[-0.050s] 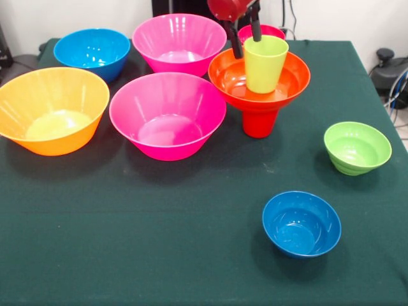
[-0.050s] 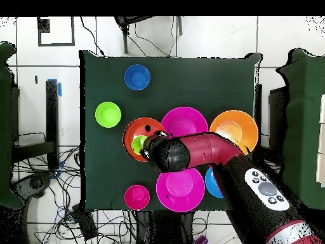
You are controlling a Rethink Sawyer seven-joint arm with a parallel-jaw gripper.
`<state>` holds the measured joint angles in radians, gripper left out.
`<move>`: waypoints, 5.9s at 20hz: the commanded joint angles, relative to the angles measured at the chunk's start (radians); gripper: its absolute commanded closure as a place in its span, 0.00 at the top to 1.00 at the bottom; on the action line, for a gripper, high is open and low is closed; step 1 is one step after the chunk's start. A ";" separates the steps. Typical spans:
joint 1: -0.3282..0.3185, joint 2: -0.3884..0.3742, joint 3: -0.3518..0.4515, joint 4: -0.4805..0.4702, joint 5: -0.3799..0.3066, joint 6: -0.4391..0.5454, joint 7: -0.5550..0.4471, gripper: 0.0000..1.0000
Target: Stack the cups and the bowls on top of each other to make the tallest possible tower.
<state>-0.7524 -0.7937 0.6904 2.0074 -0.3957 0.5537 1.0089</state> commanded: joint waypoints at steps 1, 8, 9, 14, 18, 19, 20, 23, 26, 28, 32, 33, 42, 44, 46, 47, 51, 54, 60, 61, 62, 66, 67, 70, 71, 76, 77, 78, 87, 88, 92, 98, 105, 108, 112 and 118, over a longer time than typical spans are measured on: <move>0.040 -0.053 0.041 0.002 0.035 0.127 0.042 1.00; 0.040 -0.093 0.056 -0.097 0.051 0.179 -0.002 1.00; 0.040 -0.086 0.055 -0.118 0.040 0.186 -0.017 1.00; 0.028 -0.035 0.039 -0.211 -0.016 0.228 -0.083 1.00; 0.009 0.021 0.026 -0.281 -0.058 0.257 -0.139 1.00; 0.010 0.031 0.020 -0.304 -0.064 0.274 -0.147 1.00; 0.013 0.038 0.014 -0.328 -0.071 0.291 -0.155 1.00; 0.021 0.058 0.005 -0.392 -0.079 0.338 -0.165 1.00; 0.026 0.089 0.005 -0.463 -0.092 0.391 -0.184 1.00; 0.027 0.108 0.011 -0.501 -0.099 0.421 -0.199 1.00; 0.019 0.131 0.029 -0.571 -0.103 0.510 -0.253 1.00; 0.017 0.133 0.034 -0.584 -0.104 0.528 -0.263 1.00; -0.001 0.153 0.078 -0.737 -0.102 0.724 -0.363 1.00; -0.001 0.151 0.083 -0.762 -0.107 0.758 -0.372 1.00; 0.007 0.157 0.077 -0.780 -0.135 0.761 -0.370 1.00; 0.012 0.168 0.073 -0.796 -0.153 0.754 -0.370 1.00; 0.010 0.183 0.086 -0.830 -0.158 0.789 -0.378 1.00; 0.007 0.196 0.088 -0.832 -0.175 0.768 -0.378 1.00; -0.011 0.228 0.087 -0.813 -0.212 0.690 -0.394 1.00; -0.008 0.235 0.086 -0.817 -0.217 0.685 -0.392 1.00; -0.006 0.241 0.085 -0.821 -0.222 0.680 -0.390 1.00; -0.008 0.249 0.086 -0.821 -0.228 0.670 -0.390 1.00; -0.009 0.250 0.086 -0.821 -0.229 0.668 -0.389 1.00; -0.009 0.252 0.088 -0.828 -0.232 0.675 -0.392 1.00; -0.010 0.254 0.090 -0.829 -0.232 0.675 -0.393 1.00; -0.011 0.255 0.096 -0.834 -0.235 0.683 -0.394 1.00; -0.012 0.255 0.097 -0.834 -0.235 0.683 -0.394 1.00; -0.013 0.255 0.098 -0.834 -0.235 0.685 -0.395 1.00; -0.014 0.257 0.108 -0.834 -0.227 0.667 -0.373 1.00; -0.014 0.259 0.111 -0.833 -0.221 0.660 -0.363 1.00; -0.022 0.268 0.129 -0.823 -0.195 0.622 -0.323 1.00; -0.028 0.280 0.152 -0.803 -0.180 0.568 -0.275 1.00; -0.030 0.284 0.165 -0.794 -0.167 0.543 -0.253 1.00; -0.031 0.285 0.165 -0.791 -0.166 0.536 -0.250 1.00; -0.031 0.294 0.173 -0.779 -0.161 0.480 -0.213 1.00; -0.018 0.303 0.167 -0.761 -0.168 0.423 -0.170 1.00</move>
<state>-0.7880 -0.5352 0.8506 1.1991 -0.5389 1.0563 0.9644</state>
